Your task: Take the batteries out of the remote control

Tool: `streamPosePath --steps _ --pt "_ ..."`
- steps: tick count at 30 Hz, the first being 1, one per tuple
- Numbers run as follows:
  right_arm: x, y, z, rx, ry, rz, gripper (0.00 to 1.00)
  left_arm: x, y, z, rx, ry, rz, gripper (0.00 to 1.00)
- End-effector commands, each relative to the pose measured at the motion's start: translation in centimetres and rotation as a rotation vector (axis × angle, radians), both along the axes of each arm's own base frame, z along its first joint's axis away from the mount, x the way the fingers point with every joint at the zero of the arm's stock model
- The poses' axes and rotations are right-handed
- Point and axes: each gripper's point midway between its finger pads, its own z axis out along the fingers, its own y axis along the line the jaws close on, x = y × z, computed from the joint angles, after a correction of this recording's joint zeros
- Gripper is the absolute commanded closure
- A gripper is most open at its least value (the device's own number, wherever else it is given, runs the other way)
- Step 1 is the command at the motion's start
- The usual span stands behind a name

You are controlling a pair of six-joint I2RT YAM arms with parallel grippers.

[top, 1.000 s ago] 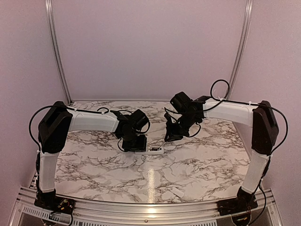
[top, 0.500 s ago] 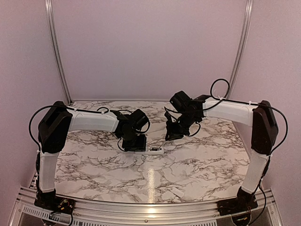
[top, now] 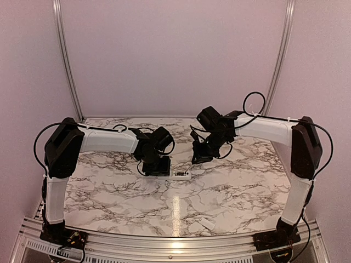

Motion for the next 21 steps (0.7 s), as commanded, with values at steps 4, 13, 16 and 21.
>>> streamPosePath --steps 4,13,16,21 --pt "0.6 0.8 0.0 0.033 -0.015 0.023 1.0 -1.4 -0.7 -2.4 0.017 0.068 -0.05 0.46" --pt "0.0 1.1 -0.1 0.112 0.004 0.041 1.0 -1.3 -0.7 -2.6 0.018 0.07 -0.055 0.48" --pt "-0.2 0.8 0.1 0.183 0.019 0.032 1.0 -1.5 -0.7 -2.7 0.019 0.077 -0.055 0.48" --pt "-0.6 0.7 -0.2 0.195 0.014 0.059 1.0 -1.7 -0.7 -2.7 0.018 0.08 -0.065 0.49"
